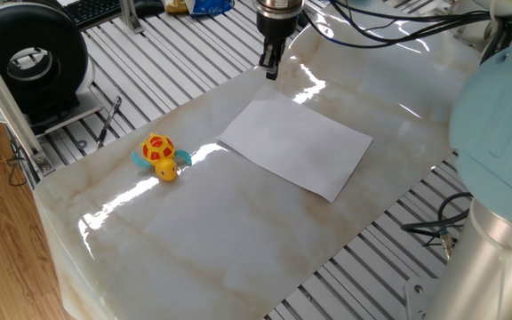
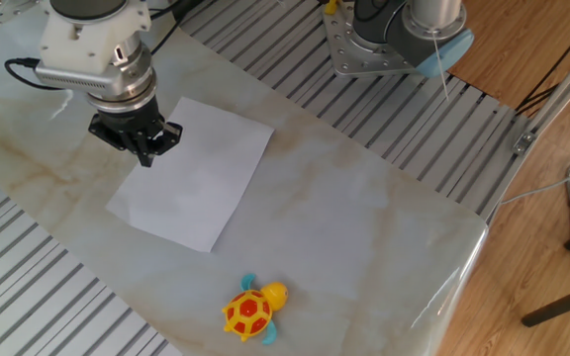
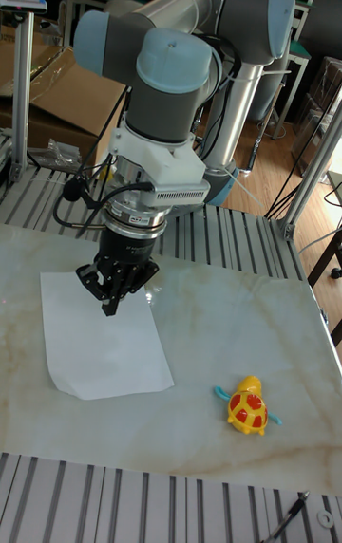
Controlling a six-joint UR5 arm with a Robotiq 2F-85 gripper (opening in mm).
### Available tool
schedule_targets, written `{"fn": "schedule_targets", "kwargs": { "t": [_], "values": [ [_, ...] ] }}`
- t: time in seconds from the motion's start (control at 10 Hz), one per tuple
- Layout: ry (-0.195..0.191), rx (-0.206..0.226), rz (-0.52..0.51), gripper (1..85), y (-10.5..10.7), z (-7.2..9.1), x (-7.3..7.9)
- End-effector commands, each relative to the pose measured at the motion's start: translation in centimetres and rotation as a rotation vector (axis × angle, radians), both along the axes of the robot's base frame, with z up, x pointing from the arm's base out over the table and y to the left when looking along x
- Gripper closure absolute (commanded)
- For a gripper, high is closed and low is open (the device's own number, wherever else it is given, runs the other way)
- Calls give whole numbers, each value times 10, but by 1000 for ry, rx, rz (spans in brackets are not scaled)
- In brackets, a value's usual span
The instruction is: Flip over and spread out the paper that is laid flat on the table
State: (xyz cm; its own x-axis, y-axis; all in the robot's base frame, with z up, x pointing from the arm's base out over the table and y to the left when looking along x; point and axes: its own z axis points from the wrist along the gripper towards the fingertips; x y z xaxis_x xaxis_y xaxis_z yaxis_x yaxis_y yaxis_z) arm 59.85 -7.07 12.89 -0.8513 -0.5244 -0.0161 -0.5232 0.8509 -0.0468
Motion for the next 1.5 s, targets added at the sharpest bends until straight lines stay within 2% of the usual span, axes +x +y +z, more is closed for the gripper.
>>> {"fn": "schedule_targets", "kwargs": {
  "t": [0.0,0.4,0.5,0.6,0.7,0.8,0.9,1.0,1.1,1.2,1.4],
  "values": [
    [7,1,17,53,-1,1,-1],
    [-9,9,7,53,6,-4,5],
    [-20,2,-12,277,4,-5,9],
    [-21,-56,-62,837,-9,-5,10],
    [-20,-59,-64,843,-8,-4,10],
    [-23,-61,-68,717,-7,-3,12],
    [-37,-28,-36,223,-1,-4,17],
    [-32,-23,-21,197,0,-5,17],
    [-18,-12,-20,117,4,-5,14],
    [-14,-10,-17,80,5,-4,13],
    [-13,-7,-14,70,7,-3,13]
  ]
}}
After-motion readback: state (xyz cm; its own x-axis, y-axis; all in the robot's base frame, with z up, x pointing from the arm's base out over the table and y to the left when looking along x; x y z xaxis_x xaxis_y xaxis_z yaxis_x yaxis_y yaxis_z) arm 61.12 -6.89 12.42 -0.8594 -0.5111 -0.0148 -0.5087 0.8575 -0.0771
